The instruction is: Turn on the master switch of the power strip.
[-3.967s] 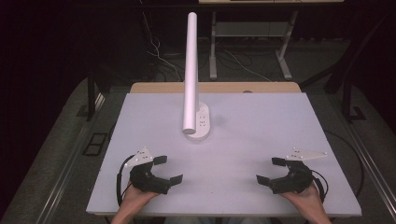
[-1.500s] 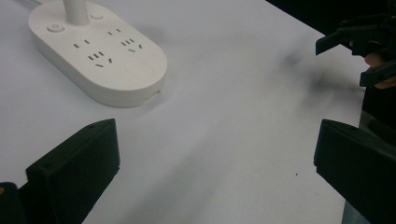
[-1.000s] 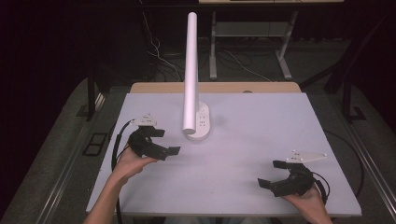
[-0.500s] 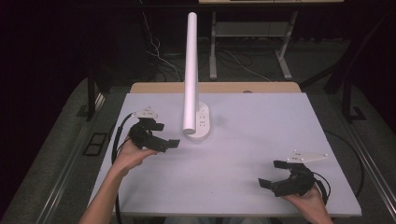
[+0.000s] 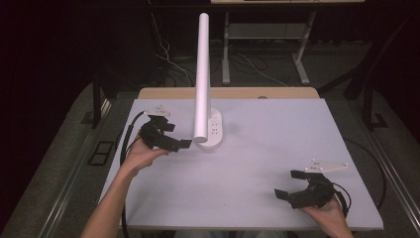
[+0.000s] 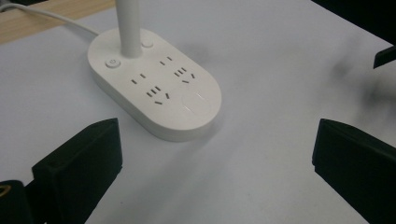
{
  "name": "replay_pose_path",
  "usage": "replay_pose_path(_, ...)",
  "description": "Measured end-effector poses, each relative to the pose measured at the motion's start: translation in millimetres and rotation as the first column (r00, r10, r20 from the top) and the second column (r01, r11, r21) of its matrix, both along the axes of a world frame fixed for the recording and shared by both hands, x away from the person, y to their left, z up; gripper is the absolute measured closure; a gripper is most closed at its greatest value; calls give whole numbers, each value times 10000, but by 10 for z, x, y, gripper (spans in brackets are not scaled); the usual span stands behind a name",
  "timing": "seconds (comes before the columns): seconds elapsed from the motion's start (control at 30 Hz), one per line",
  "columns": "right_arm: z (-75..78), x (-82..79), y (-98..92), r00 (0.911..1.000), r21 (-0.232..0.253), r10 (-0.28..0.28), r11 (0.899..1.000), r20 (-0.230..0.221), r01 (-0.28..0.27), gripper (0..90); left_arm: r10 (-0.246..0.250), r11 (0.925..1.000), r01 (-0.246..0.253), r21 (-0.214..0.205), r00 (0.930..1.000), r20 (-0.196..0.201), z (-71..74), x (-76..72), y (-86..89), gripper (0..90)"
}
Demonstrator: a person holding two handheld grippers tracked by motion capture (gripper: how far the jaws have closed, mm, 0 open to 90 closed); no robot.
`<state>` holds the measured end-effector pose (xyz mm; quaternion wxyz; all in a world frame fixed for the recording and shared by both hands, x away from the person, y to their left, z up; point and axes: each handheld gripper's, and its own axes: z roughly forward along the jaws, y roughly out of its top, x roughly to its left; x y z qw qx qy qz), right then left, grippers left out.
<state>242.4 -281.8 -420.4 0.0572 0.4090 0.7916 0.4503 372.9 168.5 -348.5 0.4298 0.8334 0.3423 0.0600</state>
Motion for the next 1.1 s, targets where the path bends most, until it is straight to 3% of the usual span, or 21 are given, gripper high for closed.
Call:
replay_pose_path(0.47, 1, -1, -25, 10000, 6, -27, 10000, 48, 26, 1, 194, 9994, -195, 275, 9998, 55, 57, 241, -21, 7)
replay_pose_path(0.87, -3, 3, -41, 10000, 7, 8, 10000, 80, -8, 1, 408, 9974, -407, 591, 9992, -4, 30, 471, -75, 22)
replay_pose_path(0.9, -3, 3, -41, 10000, 7, 8, 10000, 80, -8, 1, 346, 9965, -353, 756, 9993, 104, 30, 502, -67, 22)
replay_pose_path(1.1, 0, 0, -47, 10000, 21, -27, 10000, 63, 27, 1, 539, 9957, -540, 753, 9985, 41, -18, 634, -64, 55)
